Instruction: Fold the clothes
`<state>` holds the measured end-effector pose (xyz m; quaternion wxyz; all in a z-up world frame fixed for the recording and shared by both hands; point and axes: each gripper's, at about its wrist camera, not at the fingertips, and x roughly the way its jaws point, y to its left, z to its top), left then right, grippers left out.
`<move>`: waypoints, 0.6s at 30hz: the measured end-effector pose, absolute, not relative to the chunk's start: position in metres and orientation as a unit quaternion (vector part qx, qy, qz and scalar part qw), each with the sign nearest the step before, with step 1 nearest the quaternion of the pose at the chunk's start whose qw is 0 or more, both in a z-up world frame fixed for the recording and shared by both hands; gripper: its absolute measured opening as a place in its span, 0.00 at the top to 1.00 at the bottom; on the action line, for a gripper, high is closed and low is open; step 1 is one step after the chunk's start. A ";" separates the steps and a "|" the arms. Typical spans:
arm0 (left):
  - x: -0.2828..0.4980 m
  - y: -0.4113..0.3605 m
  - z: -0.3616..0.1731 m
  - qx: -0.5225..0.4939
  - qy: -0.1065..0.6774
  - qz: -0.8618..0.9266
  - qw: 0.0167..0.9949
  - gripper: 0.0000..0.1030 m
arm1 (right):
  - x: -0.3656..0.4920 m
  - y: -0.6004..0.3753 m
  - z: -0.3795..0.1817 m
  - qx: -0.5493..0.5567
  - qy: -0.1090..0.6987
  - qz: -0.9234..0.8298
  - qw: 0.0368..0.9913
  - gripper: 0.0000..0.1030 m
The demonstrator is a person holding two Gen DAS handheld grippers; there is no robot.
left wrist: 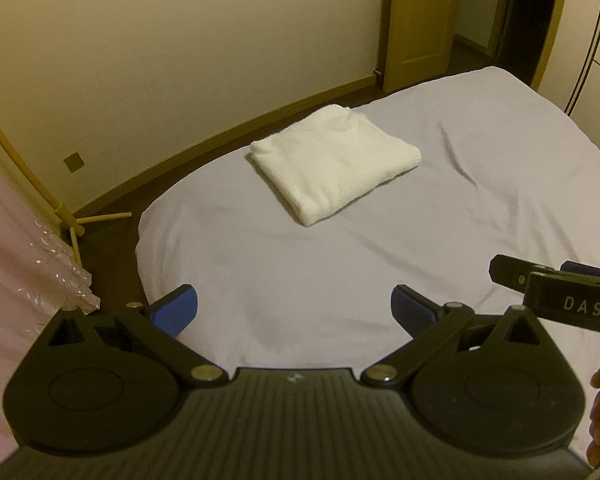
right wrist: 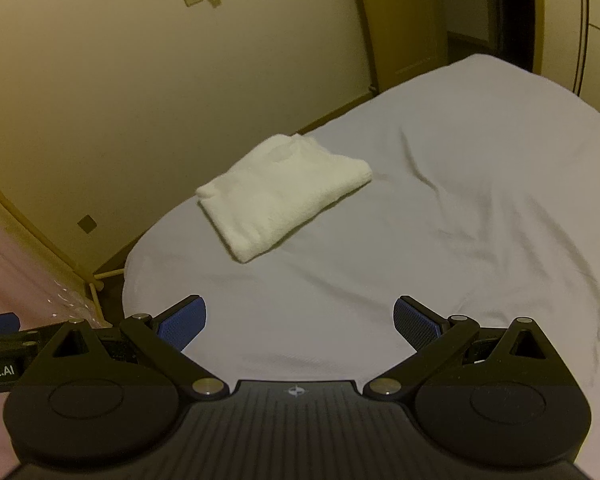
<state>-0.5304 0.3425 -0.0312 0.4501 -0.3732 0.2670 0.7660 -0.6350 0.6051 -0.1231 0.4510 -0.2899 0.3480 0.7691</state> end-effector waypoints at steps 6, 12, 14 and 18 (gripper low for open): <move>-0.543 0.369 -0.045 -0.384 0.278 0.759 0.447 0.01 | -0.644 0.633 -0.139 -0.302 0.362 0.761 0.446 0.00; -0.562 0.391 -0.059 -0.394 0.293 0.752 0.441 0.01 | -0.662 0.658 -0.151 -0.310 0.371 0.757 0.441 0.00; -0.569 0.397 -0.064 -0.398 0.296 0.749 0.439 0.01 | -0.669 0.665 -0.156 -0.312 0.373 0.755 0.440 0.00; -0.586 0.406 -0.073 -0.405 0.302 0.748 0.431 0.01 | -0.685 0.678 -0.164 -0.319 0.376 0.753 0.436 0.00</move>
